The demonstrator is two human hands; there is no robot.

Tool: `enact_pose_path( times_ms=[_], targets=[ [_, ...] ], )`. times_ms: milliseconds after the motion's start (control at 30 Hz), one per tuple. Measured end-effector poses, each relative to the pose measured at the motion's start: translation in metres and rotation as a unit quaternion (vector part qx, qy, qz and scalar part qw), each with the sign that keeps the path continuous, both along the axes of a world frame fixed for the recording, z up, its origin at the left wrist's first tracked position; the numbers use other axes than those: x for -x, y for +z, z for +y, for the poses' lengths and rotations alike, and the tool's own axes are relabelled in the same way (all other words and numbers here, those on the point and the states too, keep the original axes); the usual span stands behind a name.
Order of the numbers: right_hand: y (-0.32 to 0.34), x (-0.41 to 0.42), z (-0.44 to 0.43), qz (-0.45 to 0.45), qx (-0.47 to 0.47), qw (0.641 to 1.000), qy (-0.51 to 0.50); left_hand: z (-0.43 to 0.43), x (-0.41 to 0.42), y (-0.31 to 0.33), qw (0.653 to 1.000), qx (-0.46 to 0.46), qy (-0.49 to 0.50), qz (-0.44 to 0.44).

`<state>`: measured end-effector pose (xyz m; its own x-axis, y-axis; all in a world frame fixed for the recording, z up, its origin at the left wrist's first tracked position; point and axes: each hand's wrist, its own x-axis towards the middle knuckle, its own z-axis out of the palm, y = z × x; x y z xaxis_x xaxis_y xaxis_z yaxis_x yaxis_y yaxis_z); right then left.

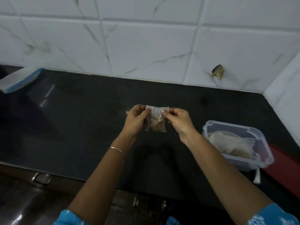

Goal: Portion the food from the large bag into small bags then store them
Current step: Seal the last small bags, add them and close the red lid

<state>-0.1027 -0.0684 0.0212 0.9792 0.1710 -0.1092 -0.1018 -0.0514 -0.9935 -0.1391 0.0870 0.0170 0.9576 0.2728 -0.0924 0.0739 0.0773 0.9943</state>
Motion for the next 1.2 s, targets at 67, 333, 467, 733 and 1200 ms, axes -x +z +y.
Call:
enact_pose_path(
  times_ms=[67,333,467,733,1200],
  targets=[
    [0.008,0.001,-0.022,-0.021,-0.004,0.999,-0.043,-0.022,-0.007,0.01,0.999,-0.006,-0.035,-0.025],
    [0.031,0.022,-0.118,-0.076,0.006,0.982,-0.175,-0.115,-0.024,0.026,0.986,-0.011,-0.153,-0.067],
    [0.034,0.038,-0.164,-0.047,0.006,0.982,-0.185,-0.159,-0.026,0.025,0.974,-0.028,-0.219,-0.052],
    [0.023,0.055,-0.204,-0.022,-0.01,0.97,-0.24,-0.205,-0.022,0.024,0.96,-0.07,-0.268,-0.032],
    [-0.009,0.04,-0.217,-0.001,0.244,0.934,-0.261,-0.225,-0.028,0.004,0.892,-0.364,-0.267,-0.029]
  ],
)
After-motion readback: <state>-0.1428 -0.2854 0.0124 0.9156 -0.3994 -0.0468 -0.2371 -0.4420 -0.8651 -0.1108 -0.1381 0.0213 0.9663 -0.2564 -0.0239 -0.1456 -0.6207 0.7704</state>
